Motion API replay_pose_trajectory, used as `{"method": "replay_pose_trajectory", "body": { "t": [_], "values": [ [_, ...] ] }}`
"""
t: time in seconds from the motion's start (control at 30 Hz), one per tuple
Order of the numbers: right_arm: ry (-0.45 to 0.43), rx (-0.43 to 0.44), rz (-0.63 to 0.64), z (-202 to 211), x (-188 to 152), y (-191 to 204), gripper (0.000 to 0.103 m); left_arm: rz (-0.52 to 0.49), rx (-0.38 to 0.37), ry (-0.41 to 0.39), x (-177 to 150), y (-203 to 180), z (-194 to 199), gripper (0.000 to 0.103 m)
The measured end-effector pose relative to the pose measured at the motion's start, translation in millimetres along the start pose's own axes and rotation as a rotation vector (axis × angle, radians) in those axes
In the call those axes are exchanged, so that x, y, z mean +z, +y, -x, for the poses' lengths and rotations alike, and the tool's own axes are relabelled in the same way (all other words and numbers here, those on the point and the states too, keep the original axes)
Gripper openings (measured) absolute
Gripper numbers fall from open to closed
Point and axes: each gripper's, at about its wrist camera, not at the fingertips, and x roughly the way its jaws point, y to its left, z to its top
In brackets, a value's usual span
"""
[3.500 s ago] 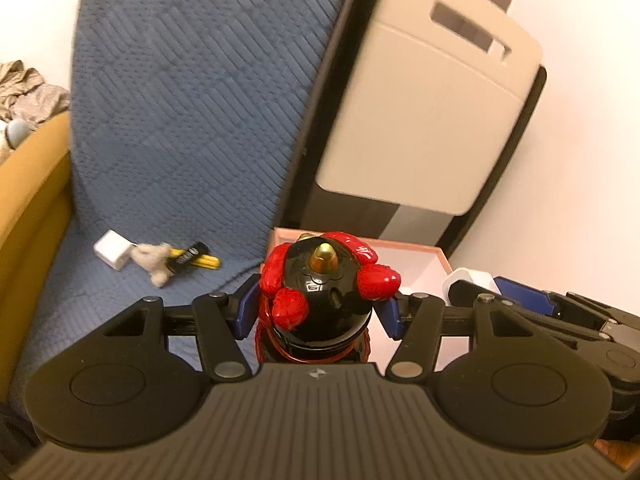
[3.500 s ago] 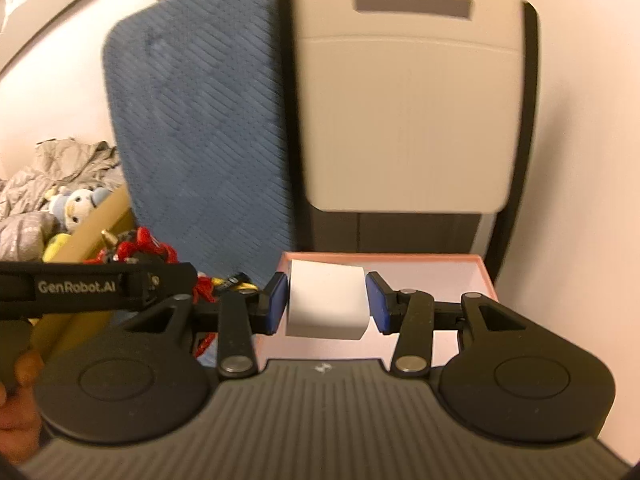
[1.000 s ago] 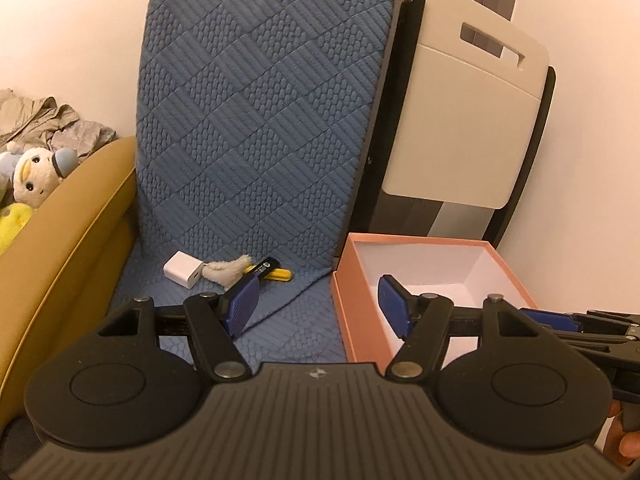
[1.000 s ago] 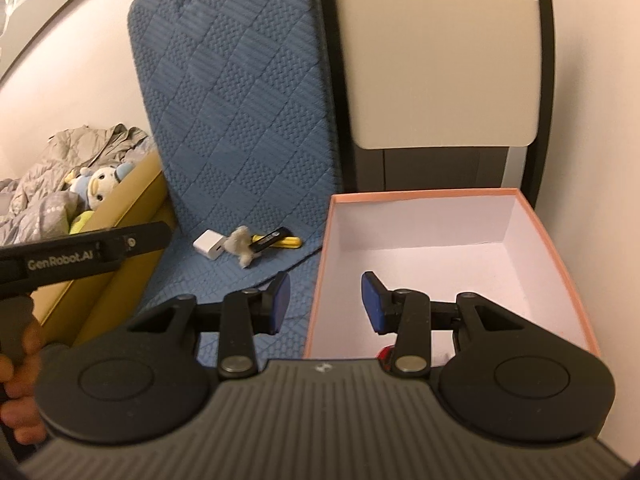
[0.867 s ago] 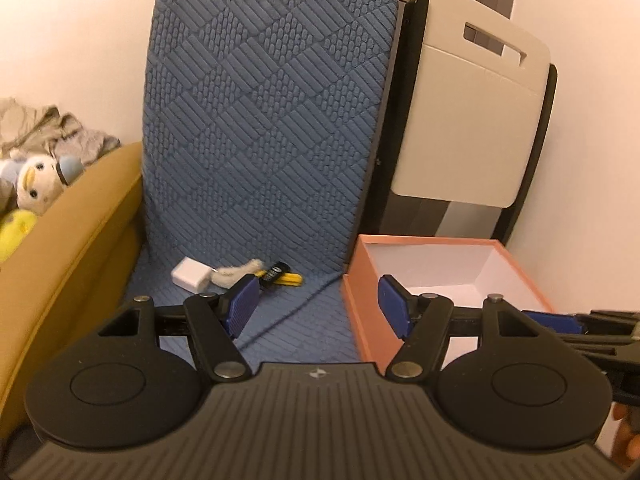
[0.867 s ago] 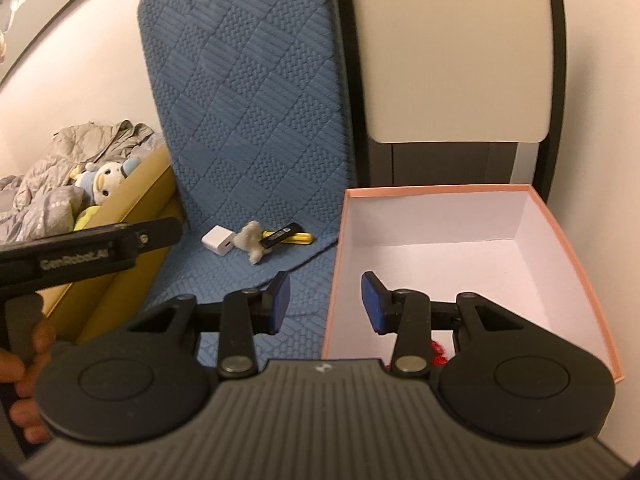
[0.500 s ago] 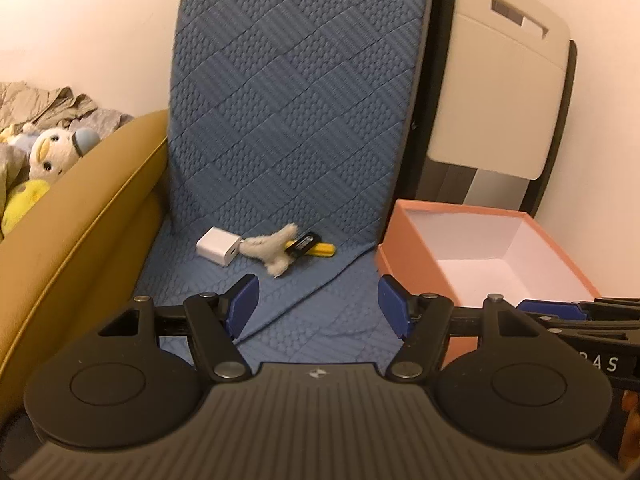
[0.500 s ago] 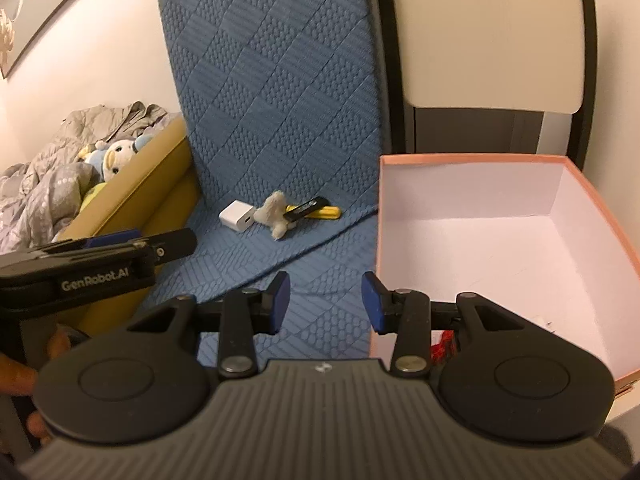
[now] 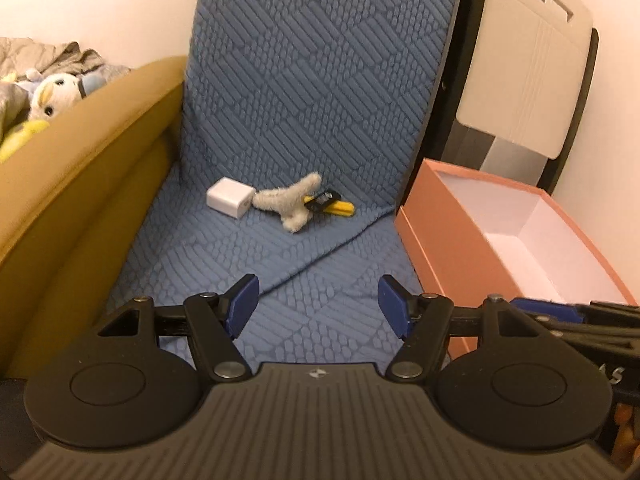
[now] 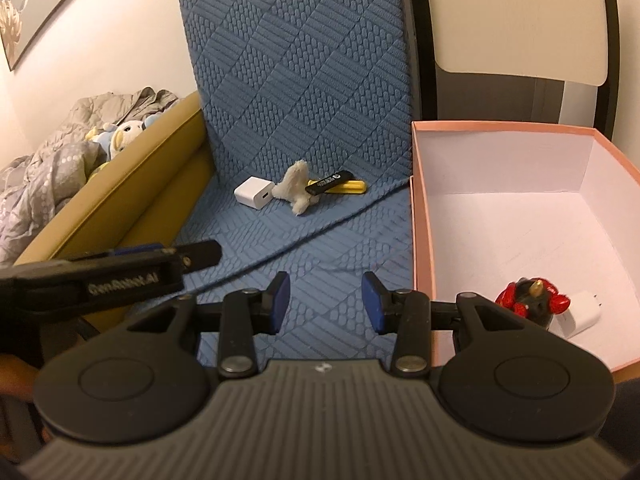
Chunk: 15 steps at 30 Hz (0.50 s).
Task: Organize rigid objects
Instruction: 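Withdraw both tools from the box back toward the cushion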
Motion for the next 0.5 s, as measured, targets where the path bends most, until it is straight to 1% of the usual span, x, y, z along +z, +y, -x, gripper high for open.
{"method": "replay_pose_trajectory", "body": {
  "t": [0.1, 0.17, 0.33, 0.43, 0.5],
  "values": [
    [0.0, -0.003, -0.003, -5, -1, 0, 0.043, 0.012, 0.003, 0.042, -8, 5, -20, 0.071],
    [-0.001, -0.022, 0.005, -9, 0, 1, 0.043, 0.019, 0.01, 0.059, -9, 8, -30, 0.071],
    [-0.047, -0.016, 0.028, -18, 14, 4, 0.044, 0.071, -0.027, 0.089, 2, 18, -52, 0.071],
    [-0.046, -0.003, 0.027, -32, 21, 5, 0.044, 0.103, -0.041, 0.108, 10, 27, -68, 0.07],
    [-0.036, 0.016, 0.02, -43, 26, 6, 0.044, 0.114, -0.03, 0.12, 14, 33, -77, 0.07]
  ]
}}
